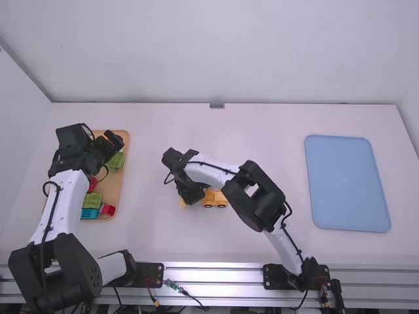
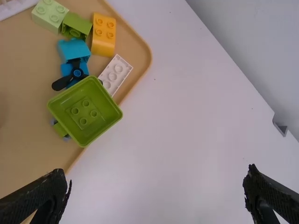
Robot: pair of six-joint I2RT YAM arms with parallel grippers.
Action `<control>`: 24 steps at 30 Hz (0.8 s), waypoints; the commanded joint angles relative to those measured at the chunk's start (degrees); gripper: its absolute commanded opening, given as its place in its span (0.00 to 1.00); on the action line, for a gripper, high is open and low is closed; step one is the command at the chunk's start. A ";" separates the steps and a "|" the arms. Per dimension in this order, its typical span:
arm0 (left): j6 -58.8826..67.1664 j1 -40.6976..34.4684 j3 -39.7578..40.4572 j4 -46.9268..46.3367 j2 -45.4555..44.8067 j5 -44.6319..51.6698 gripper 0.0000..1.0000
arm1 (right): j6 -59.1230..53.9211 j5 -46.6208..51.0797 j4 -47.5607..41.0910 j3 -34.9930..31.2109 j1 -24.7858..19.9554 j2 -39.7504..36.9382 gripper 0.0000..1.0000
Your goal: Assemble lego blocks to make yellow taxi
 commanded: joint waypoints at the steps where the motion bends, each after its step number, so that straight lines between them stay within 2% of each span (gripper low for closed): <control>1: 0.39 0.24 -0.42 -0.11 -0.87 0.63 0.99 | 7.13 0.55 0.50 -0.55 0.09 0.52 0.07; 5: -0.26 0.22 -0.42 0.04 -0.87 0.26 0.99 | 10.25 1.03 2.34 -0.55 0.09 0.52 0.06; 11: -9.31 0.24 -0.42 -0.70 -0.87 0.22 0.99 | 12.81 1.25 5.35 -0.55 0.09 0.52 0.06; 13: -9.09 0.22 -0.42 -0.66 -0.87 0.20 0.99 | 12.83 0.98 5.66 -0.55 -0.39 0.52 0.02; 20: -9.14 0.22 -0.42 -0.68 -0.87 0.22 0.99 | 12.83 -0.52 5.75 -0.57 -2.12 0.52 0.01; 22: -9.14 0.22 -0.42 -0.70 -0.87 0.20 0.99 | 12.81 -0.44 5.40 -0.55 -2.23 0.52 0.06; 23: -9.16 0.22 -0.42 -0.68 -0.87 0.22 0.99 | 12.81 -0.48 5.20 -0.57 -2.19 0.52 0.16; 24: -9.16 0.22 -0.42 -0.68 -0.87 0.22 0.99 | 12.81 -0.48 5.11 -0.57 -2.16 0.52 0.22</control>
